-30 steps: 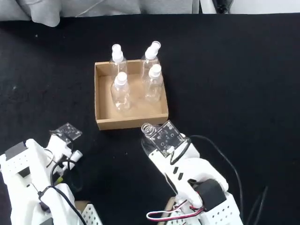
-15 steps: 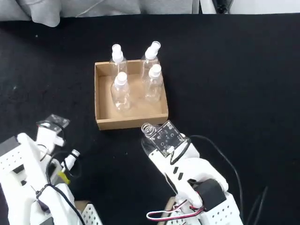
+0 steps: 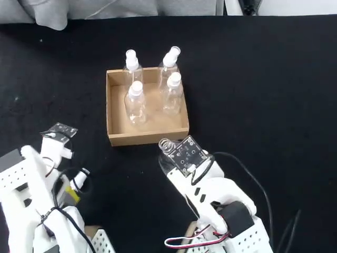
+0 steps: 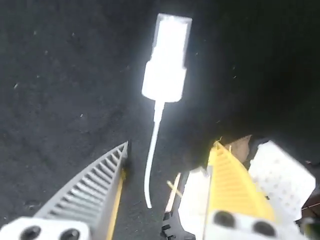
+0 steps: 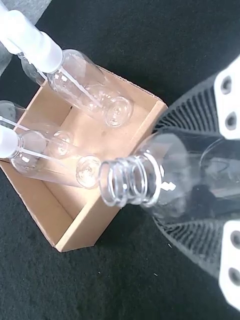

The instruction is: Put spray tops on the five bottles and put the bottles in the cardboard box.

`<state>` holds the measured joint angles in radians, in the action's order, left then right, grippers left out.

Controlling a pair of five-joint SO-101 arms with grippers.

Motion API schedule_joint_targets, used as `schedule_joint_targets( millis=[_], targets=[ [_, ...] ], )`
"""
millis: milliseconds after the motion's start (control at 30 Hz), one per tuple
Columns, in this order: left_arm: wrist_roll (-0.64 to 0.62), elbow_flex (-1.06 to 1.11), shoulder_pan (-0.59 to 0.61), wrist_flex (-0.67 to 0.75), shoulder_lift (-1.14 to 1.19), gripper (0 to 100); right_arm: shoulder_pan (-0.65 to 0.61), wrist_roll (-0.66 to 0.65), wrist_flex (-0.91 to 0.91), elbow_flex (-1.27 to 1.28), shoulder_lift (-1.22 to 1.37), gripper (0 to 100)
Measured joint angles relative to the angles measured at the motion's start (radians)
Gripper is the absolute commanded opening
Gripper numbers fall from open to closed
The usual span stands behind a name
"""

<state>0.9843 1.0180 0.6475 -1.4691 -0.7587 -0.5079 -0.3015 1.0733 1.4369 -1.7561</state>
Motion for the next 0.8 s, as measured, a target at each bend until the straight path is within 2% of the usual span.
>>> schedule_joint_targets(
  millis=[300, 433, 600, 800],
  targets=[
    [-0.155, 0.000, -0.175, 0.015, 0.000, 24, 0.000, 0.000, 0.000, 0.000, 0.000, 1.1],
    [-0.173, 0.000, -0.186, 0.054, 0.000, 20, 0.000, 0.000, 0.000, 0.000, 0.000, 1.1],
    [-0.175, 0.000, -0.186, 0.069, 0.002, 20, 0.000, 0.000, 0.000, 0.000, 0.000, 1.1],
    [-0.175, 0.060, -0.193, 0.160, 0.002, 20, 0.000, 0.000, 0.000, 0.000, 0.000, 1.1]
  ],
)
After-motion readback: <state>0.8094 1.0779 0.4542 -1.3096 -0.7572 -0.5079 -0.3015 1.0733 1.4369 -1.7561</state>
